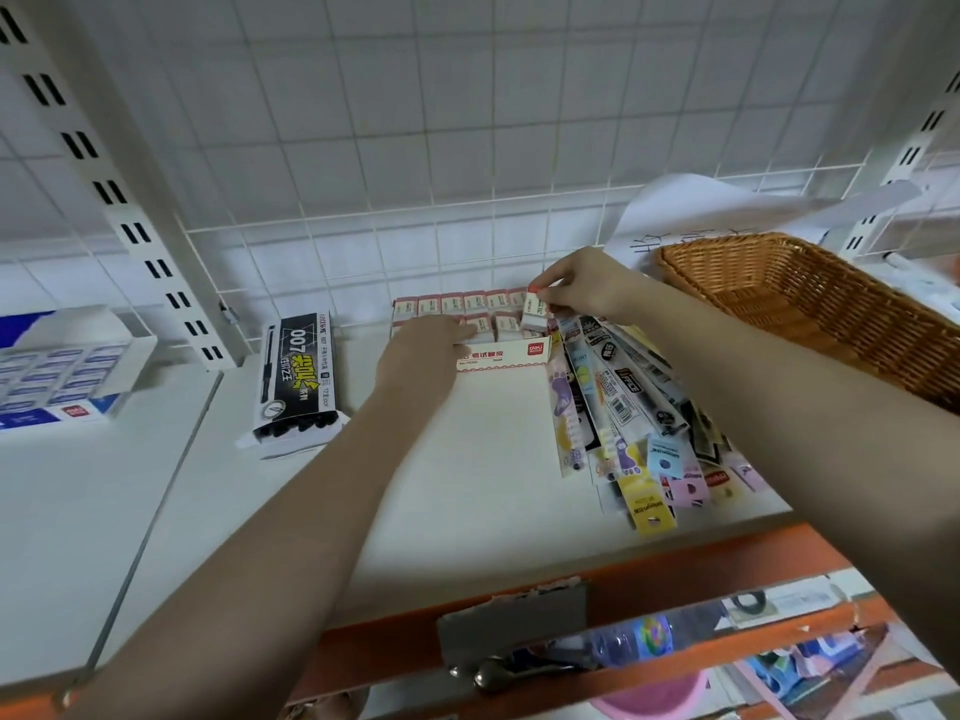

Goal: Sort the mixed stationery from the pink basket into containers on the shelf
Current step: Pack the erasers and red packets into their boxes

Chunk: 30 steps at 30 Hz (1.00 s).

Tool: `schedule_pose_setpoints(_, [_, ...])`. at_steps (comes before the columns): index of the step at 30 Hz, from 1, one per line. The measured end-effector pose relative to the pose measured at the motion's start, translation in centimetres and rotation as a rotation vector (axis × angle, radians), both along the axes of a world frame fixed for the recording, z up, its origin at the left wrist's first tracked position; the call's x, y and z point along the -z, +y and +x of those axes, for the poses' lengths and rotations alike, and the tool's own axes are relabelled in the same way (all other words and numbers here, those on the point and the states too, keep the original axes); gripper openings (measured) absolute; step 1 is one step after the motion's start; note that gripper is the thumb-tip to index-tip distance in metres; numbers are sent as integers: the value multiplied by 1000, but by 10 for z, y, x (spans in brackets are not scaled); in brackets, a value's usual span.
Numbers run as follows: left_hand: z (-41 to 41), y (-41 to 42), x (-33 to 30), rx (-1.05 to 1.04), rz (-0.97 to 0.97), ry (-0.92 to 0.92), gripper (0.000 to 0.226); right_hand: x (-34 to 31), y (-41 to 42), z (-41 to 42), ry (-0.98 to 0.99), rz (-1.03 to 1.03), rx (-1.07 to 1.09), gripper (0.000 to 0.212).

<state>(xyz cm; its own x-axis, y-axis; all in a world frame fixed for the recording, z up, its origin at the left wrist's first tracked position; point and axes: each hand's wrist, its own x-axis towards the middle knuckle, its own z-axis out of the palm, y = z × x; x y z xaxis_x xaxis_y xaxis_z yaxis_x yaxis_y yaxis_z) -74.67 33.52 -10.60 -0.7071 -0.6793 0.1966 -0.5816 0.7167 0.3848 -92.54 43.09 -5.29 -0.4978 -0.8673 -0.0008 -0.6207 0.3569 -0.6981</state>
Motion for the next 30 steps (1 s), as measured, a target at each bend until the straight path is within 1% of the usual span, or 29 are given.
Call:
schedule_pose_setpoints(3, [-1,-1,0,-9,1,-19,35,-4,-3,2,31,11,-3,20])
schedule_pose_setpoints(5, [-1,2,-1,2,-18,-37,41,-8,-5,3,81,37,-17,19])
schedule_pose_setpoints(7, [-3,8,-6,84,-95,-100,55,-13,-6,4,118,78,-27,19])
schedule_pose_setpoints(9, [-7,12,-10,221,-248,-191,67,-15,-8,2,114,96,-8,19])
schedule_pose_setpoints(10, [-10,11,-12,277,-305,-241,67,-15,-8,1,98,89,14,18])
schedule_pose_setpoints(12, [-14,7,-14,316,-325,-302,60,-15,-8,1,76,72,43,16])
schedule_pose_setpoints(16, [-15,4,-7,336,-258,-229,49,-10,-8,7,55,93,14,18])
schedule_pose_setpoints(18, [-14,4,-5,345,-240,-186,41,-5,-9,11,106,122,29,17])
schedule_pose_setpoints(20, [-11,2,-7,316,-184,-106,32,1,-8,16,141,130,67,15])
schedule_pose_setpoints(23, [-3,5,-15,286,-121,-12,29,5,-1,26,196,91,78,11])
schedule_pose_setpoints(25, [-1,15,-24,250,-125,46,29,-1,10,27,253,63,135,9])
schedule_pose_setpoints(27, [-1,31,-33,204,-95,124,28,-16,27,21,365,64,261,11])
schedule_pose_setpoints(29, [-5,46,-38,177,-24,131,25,-35,50,16,464,210,320,16])
schedule_pose_setpoints(30, [-9,53,-38,171,24,87,27,-42,62,16,474,323,326,26])
